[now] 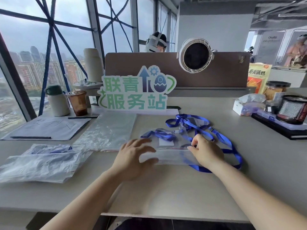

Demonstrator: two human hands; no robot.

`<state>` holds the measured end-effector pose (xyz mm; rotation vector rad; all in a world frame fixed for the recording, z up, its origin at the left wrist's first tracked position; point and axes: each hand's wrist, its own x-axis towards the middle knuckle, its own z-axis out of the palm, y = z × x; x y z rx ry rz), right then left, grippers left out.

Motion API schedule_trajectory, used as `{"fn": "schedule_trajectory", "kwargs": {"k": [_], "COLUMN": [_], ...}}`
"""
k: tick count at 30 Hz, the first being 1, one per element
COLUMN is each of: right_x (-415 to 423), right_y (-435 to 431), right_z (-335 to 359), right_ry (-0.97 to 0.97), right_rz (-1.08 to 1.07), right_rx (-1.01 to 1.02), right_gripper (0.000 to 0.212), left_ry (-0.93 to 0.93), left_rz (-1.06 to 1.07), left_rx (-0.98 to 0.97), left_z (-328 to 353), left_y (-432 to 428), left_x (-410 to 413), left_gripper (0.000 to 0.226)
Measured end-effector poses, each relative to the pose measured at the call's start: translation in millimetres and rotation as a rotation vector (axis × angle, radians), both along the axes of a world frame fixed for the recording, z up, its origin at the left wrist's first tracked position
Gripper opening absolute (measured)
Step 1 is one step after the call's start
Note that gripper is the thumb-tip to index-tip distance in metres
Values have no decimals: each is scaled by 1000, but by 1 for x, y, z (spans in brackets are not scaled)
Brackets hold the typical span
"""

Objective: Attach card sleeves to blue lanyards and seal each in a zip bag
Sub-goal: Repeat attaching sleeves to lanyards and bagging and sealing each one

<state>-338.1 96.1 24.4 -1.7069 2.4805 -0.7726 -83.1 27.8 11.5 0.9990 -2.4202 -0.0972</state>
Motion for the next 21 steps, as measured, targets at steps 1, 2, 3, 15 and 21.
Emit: {"fn": "schedule_trajectory", "kwargs": {"k": [1, 2, 3, 15, 21], "right_x": [-1, -2, -4, -19, -17], "right_y": [0, 0, 1, 11, 13], "right_z": [0, 1, 1, 2, 7], "right_ry": [25, 38, 19, -114, -318], "right_rz": [16, 55, 126, 478, 411], "right_rx": [0, -23, -57, 148, 53], "right_gripper": [18, 18, 19, 27, 14], "left_ry": [-81, -126, -138, -127, -66], "left_rz": [-41, -60, -63, -6, 11], "left_rx": [19, 43, 70, 246, 273], "left_z": [-2, -4, -7, -3, 9], "left_y": [1, 1, -2, -16, -14], "left_x": [1, 2, 3, -6, 0], "left_gripper": [57, 66, 72, 63, 35]}}
